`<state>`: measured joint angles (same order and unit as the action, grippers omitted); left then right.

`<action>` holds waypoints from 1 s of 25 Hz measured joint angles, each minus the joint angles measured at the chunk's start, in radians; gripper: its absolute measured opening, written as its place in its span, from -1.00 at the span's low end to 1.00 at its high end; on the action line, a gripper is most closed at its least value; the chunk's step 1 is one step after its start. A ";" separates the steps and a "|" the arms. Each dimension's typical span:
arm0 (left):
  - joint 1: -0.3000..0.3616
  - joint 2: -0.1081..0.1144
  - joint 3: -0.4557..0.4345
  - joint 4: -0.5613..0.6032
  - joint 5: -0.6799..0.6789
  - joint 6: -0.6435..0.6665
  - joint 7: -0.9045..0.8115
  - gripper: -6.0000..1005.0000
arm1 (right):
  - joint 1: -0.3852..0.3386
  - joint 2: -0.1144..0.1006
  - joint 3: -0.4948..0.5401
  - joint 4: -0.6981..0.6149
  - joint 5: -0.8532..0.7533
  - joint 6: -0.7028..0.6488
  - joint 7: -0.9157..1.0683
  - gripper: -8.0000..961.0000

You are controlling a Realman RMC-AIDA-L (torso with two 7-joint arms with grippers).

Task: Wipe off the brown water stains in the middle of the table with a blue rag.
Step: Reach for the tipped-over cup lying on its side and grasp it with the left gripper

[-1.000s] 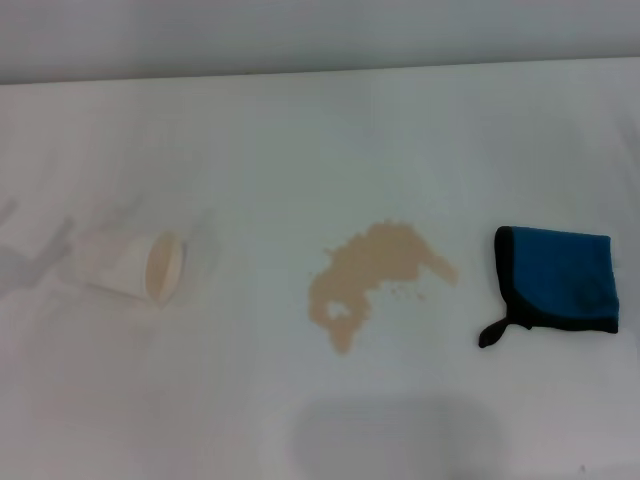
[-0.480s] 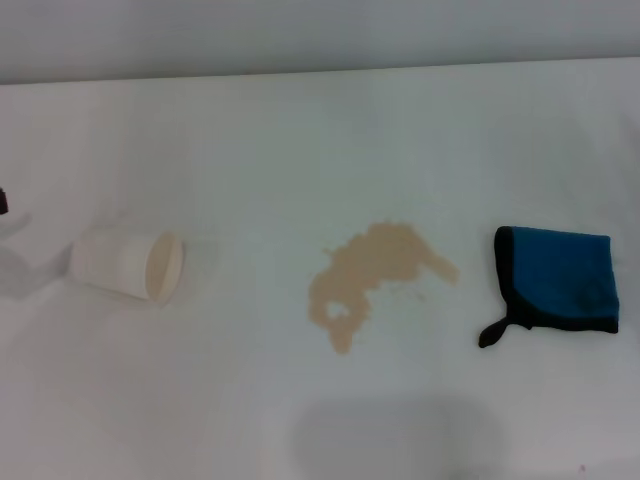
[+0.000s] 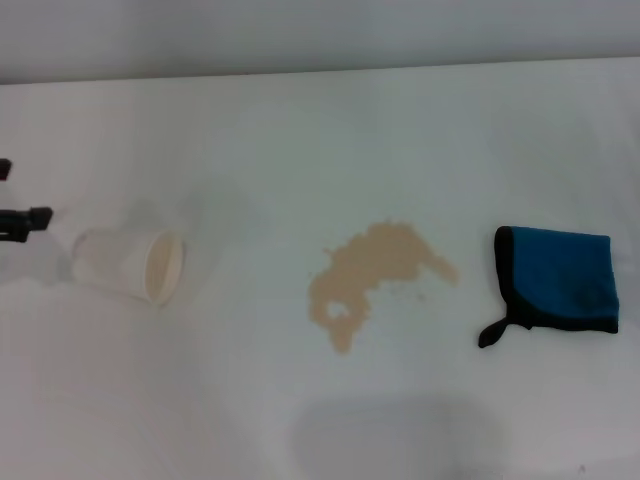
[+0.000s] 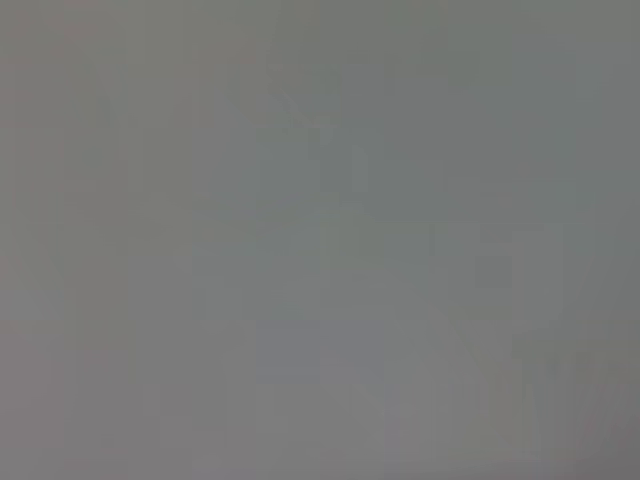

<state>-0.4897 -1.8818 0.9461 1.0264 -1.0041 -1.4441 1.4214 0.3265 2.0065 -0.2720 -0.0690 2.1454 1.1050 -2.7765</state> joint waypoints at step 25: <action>-0.179 -0.060 0.065 0.123 0.366 -0.170 0.265 0.74 | 0.058 0.009 0.094 -0.011 0.016 -0.066 0.007 0.62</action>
<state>-0.6687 -1.9415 1.0116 1.1490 -0.6382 -1.6136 1.6869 0.3846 2.0155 -0.1784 -0.0797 2.1610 1.0389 -2.7698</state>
